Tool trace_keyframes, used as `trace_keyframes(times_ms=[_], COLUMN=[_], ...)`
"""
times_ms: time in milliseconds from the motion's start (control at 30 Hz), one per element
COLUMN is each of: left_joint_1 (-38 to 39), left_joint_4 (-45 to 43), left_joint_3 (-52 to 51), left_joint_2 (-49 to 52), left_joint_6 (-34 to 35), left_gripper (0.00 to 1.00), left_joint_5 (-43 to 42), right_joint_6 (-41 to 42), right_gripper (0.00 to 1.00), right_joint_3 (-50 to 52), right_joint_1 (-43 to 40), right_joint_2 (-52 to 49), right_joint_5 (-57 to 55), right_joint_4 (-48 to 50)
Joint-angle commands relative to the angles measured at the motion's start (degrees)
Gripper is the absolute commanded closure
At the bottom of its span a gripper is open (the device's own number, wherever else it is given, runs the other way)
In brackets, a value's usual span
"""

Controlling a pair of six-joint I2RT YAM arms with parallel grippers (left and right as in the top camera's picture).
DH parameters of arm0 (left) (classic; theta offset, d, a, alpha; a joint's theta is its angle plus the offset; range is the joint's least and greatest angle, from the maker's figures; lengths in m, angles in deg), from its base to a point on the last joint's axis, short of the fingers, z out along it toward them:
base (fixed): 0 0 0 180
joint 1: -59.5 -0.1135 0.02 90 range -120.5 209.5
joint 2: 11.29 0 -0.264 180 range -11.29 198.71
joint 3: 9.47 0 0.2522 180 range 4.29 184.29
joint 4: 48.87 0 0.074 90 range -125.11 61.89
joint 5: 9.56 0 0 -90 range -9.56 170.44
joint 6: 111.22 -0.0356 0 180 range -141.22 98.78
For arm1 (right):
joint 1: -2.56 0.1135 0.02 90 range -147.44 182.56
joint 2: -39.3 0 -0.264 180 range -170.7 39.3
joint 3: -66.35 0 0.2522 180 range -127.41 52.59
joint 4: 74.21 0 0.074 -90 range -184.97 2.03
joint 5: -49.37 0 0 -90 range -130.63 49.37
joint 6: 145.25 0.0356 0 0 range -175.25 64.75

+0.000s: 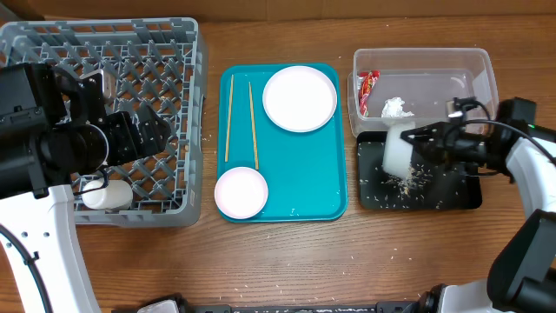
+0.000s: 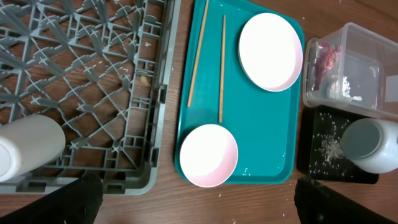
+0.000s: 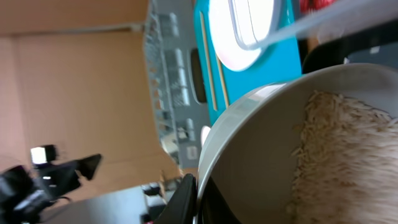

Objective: Sort waste into correct bins and load items into the dishwasher
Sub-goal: 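Tip the grey bowl over the black tray to pour out rice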

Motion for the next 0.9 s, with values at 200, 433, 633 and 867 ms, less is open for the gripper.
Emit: trace_keyframes(times_ms=[200, 433, 633, 867], left_joint_1=[0.2, 0.2, 0.2, 0.2], left_joint_4=[-0.1, -0.1, -0.1, -0.1], left_joint_3=[0.9, 0.9, 0.9, 0.9], left_joint_2=[0.3, 0.3, 0.3, 0.3], left_joint_6=[-0.9, -0.9, -0.9, -0.9], left_gripper=[0.00, 0.00, 0.00, 0.00], left_joint_5=[0.2, 0.2, 0.2, 0.2], right_joint_6=[-1.3, -9.6, -9.7, -10.1], right_gripper=[0.96, 0.96, 0.96, 0.96], right_joint_3=[0.7, 0.7, 0.7, 0.8], right_joint_1=[-1.6, -1.6, -1.9, -2.6], right_joint_2=[-1.7, -3.1, -3.5, -4.3], right_joint_5=[8.7, 15.2, 11.3, 15.6], right_joint_4=[1.9, -0.9, -0.1, -5.3])
